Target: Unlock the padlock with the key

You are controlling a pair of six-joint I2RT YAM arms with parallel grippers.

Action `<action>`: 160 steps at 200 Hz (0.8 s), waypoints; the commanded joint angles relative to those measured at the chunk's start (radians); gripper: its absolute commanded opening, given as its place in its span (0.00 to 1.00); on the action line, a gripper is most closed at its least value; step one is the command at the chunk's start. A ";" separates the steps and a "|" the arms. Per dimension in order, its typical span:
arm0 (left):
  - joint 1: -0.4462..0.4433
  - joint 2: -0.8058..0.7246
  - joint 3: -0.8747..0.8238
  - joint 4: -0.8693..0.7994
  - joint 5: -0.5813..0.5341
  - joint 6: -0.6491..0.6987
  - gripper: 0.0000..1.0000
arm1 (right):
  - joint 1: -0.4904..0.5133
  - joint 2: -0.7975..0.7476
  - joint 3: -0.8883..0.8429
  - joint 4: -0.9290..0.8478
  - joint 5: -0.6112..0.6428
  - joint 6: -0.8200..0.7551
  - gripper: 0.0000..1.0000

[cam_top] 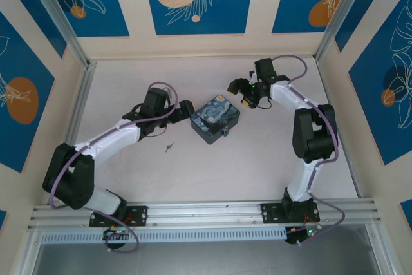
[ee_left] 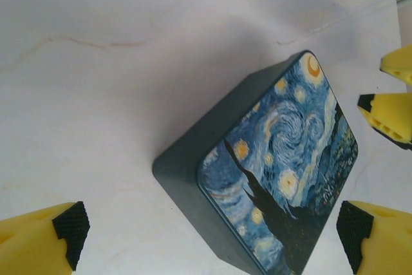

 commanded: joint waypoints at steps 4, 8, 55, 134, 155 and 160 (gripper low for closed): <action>-0.030 0.022 -0.022 0.032 0.002 -0.064 1.00 | 0.022 0.017 -0.018 0.015 -0.028 0.011 0.78; -0.033 0.027 -0.024 0.039 0.004 -0.071 1.00 | 0.023 0.016 -0.022 0.017 -0.029 0.012 0.78; -0.054 0.130 0.006 0.119 0.063 -0.138 1.00 | 0.044 -0.004 -0.065 0.026 -0.032 0.021 0.78; -0.056 0.355 0.212 0.159 0.138 -0.123 1.00 | 0.092 -0.070 -0.144 0.050 -0.023 0.072 0.78; -0.047 0.407 0.277 0.145 0.146 -0.102 1.00 | 0.095 -0.082 -0.167 0.071 -0.024 0.101 0.78; -0.043 0.418 0.290 0.142 0.146 -0.098 1.00 | 0.096 -0.084 -0.171 0.077 -0.027 0.108 0.78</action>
